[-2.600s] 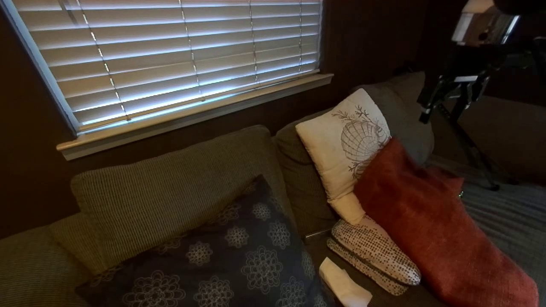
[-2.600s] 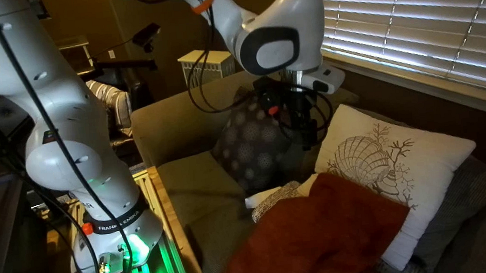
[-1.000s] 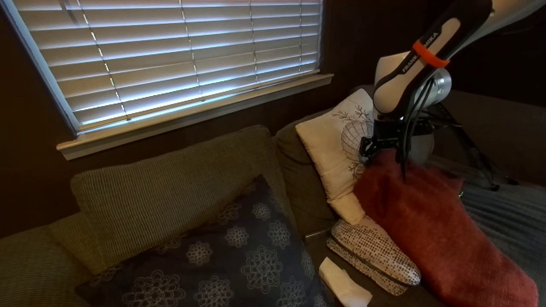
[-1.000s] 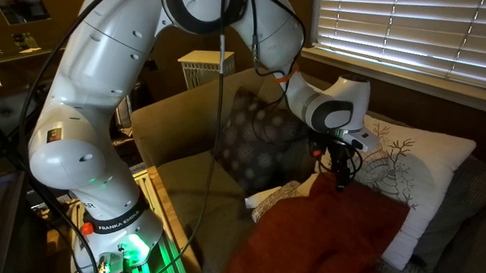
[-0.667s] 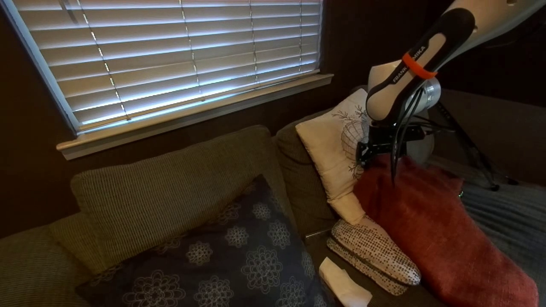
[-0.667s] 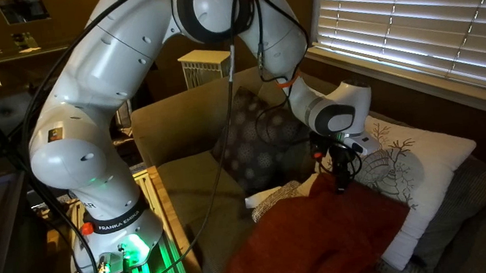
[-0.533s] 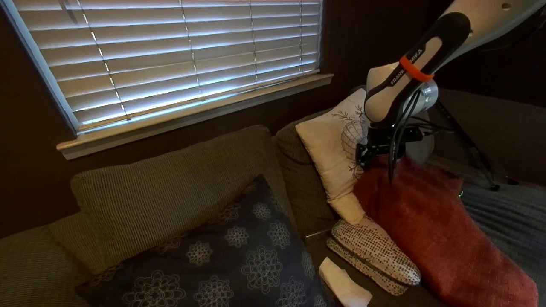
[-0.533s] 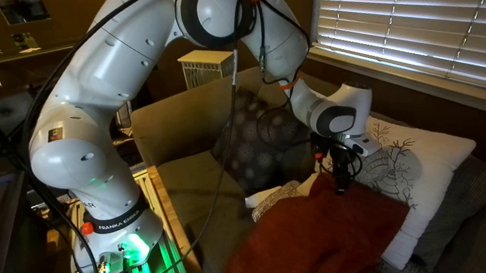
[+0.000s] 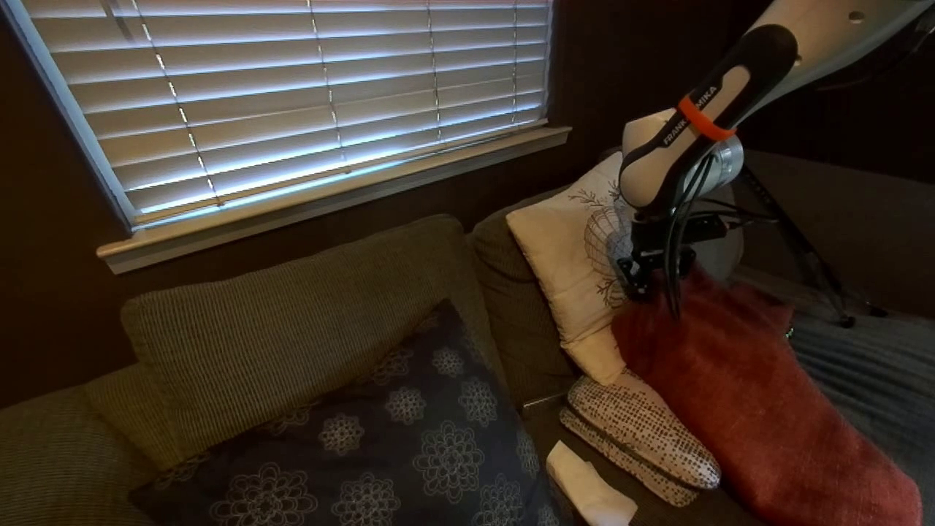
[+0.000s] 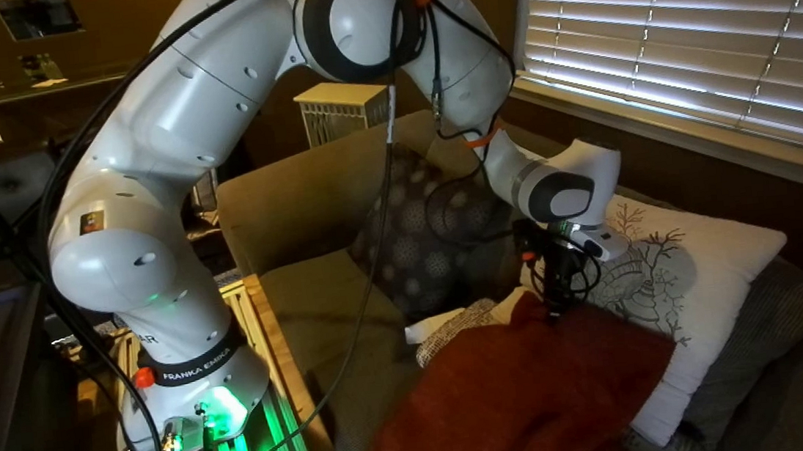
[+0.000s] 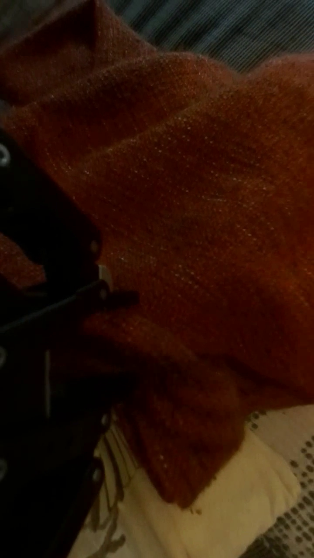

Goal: Uncover the remote, then move it

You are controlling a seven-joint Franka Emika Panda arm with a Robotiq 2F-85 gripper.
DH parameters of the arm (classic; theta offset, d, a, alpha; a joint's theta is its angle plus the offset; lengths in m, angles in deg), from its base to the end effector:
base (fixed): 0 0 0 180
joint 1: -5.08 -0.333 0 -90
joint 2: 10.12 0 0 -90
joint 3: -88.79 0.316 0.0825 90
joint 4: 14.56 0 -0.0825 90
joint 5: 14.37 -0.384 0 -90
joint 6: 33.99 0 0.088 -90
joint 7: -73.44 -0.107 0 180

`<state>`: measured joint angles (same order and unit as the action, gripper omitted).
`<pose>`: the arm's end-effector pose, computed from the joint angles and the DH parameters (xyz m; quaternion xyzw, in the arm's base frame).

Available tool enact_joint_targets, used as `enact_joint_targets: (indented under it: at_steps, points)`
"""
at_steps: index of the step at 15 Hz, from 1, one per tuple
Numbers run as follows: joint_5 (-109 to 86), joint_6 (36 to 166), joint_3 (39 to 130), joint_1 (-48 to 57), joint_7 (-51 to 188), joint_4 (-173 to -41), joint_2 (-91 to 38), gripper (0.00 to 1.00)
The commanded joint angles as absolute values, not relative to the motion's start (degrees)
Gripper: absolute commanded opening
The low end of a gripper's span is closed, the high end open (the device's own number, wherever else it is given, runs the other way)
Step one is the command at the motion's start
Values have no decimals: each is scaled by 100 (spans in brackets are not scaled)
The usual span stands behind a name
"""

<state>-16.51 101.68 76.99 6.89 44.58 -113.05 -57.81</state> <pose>0.6257 -0.1440 0.0998 0.9311 -0.3489 -0.0732 0.0769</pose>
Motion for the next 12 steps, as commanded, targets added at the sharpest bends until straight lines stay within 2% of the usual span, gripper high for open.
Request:
enact_joint_targets:
  at_steps: [1,2,4,12]
  points:
    - [-1546,9679,7613,631,4594,-11147,-5806,10]
    - [-1507,9621,7588,614,4588,-11135,-5809,4]
    - [-1424,9487,7563,609,4662,-11161,-5781,0]
    - [-10,8846,6923,432,5139,-11570,-5577,2]
